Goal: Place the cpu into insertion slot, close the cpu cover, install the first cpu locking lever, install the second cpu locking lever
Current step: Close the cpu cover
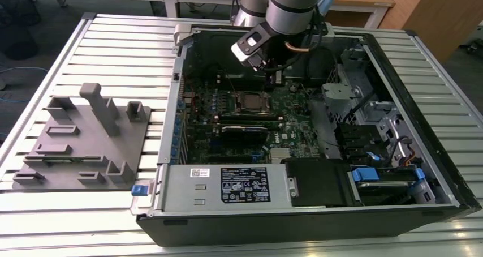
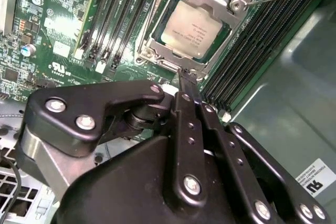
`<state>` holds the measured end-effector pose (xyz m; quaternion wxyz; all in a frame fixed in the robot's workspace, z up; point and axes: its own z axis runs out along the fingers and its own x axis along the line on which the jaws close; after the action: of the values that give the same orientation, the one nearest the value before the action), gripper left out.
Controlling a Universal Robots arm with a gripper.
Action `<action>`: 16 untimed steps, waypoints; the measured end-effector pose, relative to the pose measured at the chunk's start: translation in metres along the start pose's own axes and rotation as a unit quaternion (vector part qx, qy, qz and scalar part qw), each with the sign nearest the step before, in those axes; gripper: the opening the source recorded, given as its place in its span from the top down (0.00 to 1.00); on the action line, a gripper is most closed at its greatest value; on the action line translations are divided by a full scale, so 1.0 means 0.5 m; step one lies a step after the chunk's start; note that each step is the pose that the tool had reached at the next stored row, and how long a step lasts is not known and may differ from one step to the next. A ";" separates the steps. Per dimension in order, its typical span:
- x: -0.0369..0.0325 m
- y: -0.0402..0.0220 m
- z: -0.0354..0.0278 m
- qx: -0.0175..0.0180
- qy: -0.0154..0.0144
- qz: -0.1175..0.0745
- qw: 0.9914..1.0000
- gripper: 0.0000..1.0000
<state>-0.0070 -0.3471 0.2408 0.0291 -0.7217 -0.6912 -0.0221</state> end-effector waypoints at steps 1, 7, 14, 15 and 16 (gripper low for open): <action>0.000 0.000 0.000 0.000 0.000 0.000 1.000 0.89; -0.002 -0.035 0.002 0.000 0.000 0.000 1.000 0.89; -0.002 -0.045 0.002 0.000 0.000 0.000 1.000 0.89; -0.002 -0.045 0.002 0.000 0.000 -0.001 1.000 0.89; -0.002 -0.045 0.002 0.000 0.000 -0.005 1.000 0.89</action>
<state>-0.0296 -0.3471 0.2398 0.0292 -0.7179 -0.6952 -0.0218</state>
